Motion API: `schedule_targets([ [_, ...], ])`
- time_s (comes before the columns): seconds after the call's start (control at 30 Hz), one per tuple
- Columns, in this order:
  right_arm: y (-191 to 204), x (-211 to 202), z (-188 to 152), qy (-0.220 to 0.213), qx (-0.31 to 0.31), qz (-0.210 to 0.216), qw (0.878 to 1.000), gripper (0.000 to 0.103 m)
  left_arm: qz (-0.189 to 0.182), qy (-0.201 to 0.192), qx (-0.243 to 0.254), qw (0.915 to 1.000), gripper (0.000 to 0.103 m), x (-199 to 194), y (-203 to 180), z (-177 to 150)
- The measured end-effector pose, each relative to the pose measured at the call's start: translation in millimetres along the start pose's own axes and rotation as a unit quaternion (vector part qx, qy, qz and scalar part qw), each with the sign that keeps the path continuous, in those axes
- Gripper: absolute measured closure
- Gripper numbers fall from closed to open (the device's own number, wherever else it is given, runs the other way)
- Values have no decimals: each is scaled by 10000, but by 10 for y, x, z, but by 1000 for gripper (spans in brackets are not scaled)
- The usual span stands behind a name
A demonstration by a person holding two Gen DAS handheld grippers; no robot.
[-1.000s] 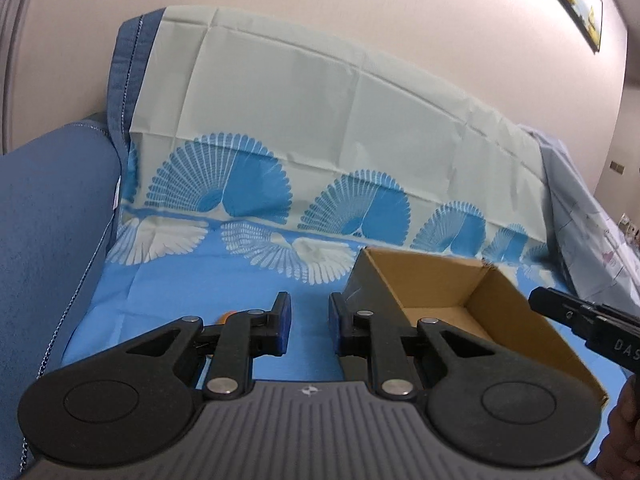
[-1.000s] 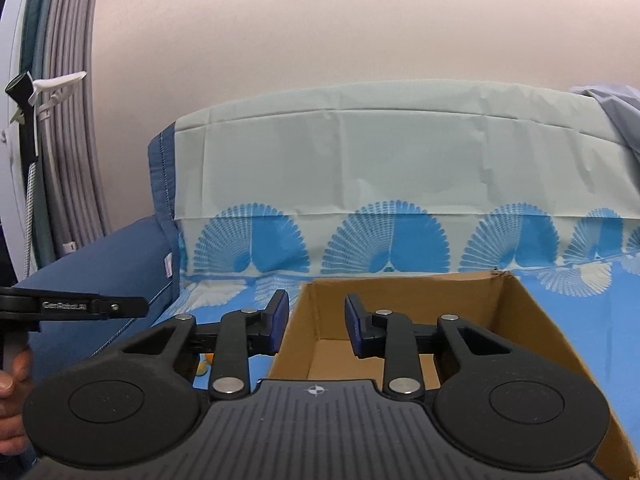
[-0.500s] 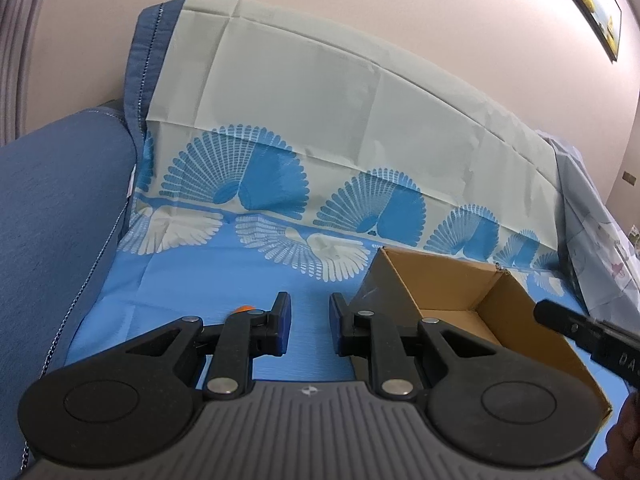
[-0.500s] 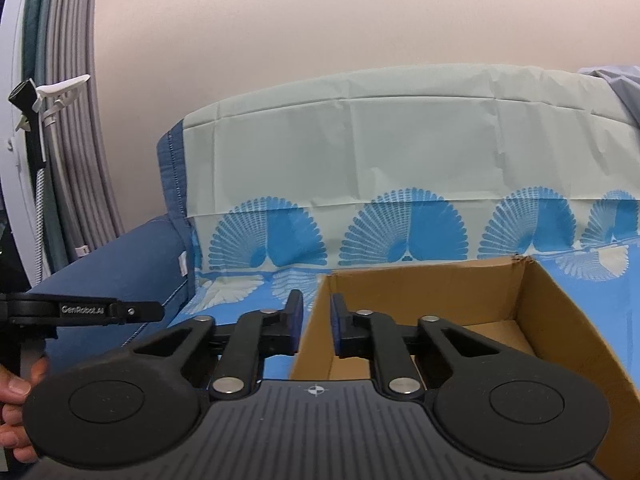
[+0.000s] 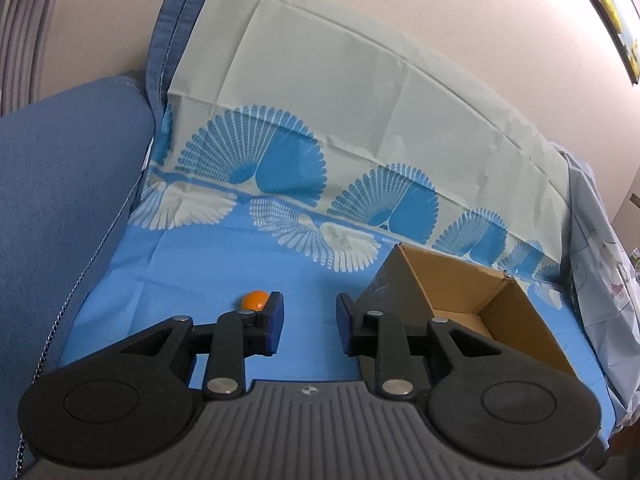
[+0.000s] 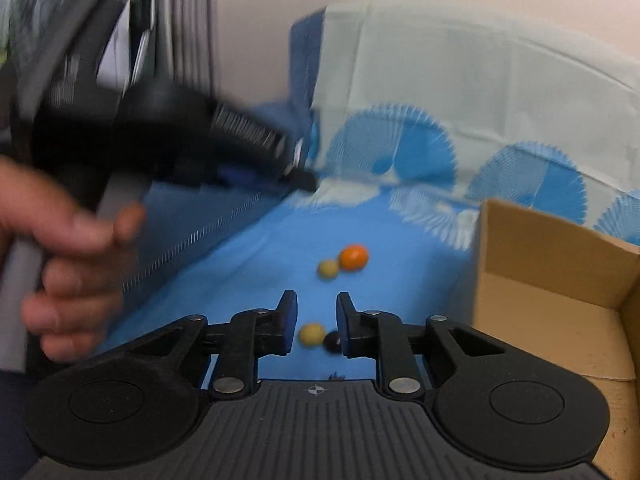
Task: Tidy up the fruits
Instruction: 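Move both open tools back toward the fruits on the sheet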
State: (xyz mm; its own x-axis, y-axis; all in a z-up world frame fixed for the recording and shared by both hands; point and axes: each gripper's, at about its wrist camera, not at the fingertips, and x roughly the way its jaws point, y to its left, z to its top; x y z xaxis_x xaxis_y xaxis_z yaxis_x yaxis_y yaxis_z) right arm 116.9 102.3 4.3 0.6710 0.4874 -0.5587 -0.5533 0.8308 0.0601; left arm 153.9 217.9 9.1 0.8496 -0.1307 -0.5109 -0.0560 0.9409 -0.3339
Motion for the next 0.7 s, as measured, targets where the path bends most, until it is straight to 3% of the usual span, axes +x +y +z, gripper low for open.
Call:
schedule_targets([
  [0.1, 52, 223, -27, 387, -20, -168, 9991, 70, -4, 199, -9, 9998, 67, 82, 9, -10],
  [0.17, 61, 347, -53, 620, -51, -399, 9973, 56, 43, 299, 15, 9995, 63, 139, 15, -17],
  [0.33, 61, 607, -117, 1098, 52, -588, 9922, 55, 200, 681, -107, 9974, 59, 328, 82, -50],
  [0.4, 64, 701, -141, 1257, 134, -599, 9902, 55, 304, 891, -190, 9954, 51, 419, 127, -67],
  [0.7, 102, 955, -275, 1717, 307, -736, 9819, 54, 640, 1548, -319, 9854, 51, 711, 230, -180],
])
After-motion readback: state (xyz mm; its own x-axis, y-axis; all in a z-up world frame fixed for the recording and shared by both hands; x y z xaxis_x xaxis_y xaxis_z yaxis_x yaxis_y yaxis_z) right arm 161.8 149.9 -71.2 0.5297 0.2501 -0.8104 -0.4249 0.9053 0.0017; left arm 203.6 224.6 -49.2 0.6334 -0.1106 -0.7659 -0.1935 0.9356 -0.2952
